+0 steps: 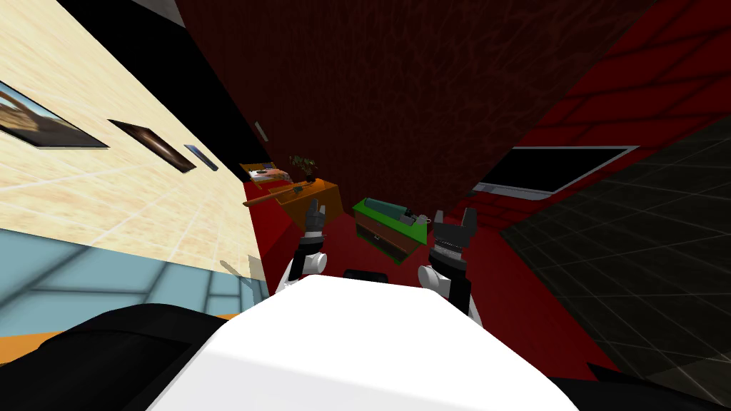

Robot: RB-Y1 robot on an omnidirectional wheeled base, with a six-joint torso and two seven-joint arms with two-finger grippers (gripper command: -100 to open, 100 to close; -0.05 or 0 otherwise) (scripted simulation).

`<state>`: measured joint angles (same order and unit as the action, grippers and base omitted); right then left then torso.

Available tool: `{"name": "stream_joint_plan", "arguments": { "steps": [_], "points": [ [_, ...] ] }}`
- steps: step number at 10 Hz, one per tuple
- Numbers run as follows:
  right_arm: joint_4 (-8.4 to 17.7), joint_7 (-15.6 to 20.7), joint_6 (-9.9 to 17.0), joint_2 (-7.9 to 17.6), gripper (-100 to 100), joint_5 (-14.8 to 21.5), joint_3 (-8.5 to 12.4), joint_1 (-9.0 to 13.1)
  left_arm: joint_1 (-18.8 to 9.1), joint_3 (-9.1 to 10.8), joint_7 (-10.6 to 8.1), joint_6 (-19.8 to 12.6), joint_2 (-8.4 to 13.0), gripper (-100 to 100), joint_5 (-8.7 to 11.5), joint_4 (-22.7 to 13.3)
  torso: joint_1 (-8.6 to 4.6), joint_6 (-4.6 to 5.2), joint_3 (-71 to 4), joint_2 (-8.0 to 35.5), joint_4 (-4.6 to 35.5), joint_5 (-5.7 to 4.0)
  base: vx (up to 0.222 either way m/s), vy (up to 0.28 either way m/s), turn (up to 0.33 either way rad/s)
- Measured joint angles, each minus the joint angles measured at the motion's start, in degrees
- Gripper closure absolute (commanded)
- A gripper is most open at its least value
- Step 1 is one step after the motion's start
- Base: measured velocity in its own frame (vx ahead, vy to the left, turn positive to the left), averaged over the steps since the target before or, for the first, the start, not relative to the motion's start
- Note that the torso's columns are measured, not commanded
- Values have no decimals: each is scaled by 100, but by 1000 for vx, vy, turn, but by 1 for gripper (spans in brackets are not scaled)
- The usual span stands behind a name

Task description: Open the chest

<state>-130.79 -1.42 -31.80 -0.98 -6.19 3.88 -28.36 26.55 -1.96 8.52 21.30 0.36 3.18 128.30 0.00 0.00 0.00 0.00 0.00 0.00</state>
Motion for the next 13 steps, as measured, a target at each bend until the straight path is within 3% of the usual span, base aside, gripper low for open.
{"name": "stream_joint_plan", "arguments": {
  "steps": [2,9,10,13],
  "points": [
    [0,0,0,0,0,0,0,0,0,0,0,0,0,0,0,0,0,0,-1200,597,600,0,0,0,0],
    [-2,0,-1,0,0,0,0,0,0,0,0,1,0,0,0,2,0,0,-7073,3539,3537,0,0,0,0],
    [-2,0,-1,0,-100,0,0,0,0,0,0,1,0,0,0,2,0,0,-7919,3962,3960,0,10,14,84],
    [259,-14,355,395,-100,215,-101,59,1,-1,0,0,0,0,0,-1,7,0,-8455,4217,4220,2,25,33,151]
  ]
}}
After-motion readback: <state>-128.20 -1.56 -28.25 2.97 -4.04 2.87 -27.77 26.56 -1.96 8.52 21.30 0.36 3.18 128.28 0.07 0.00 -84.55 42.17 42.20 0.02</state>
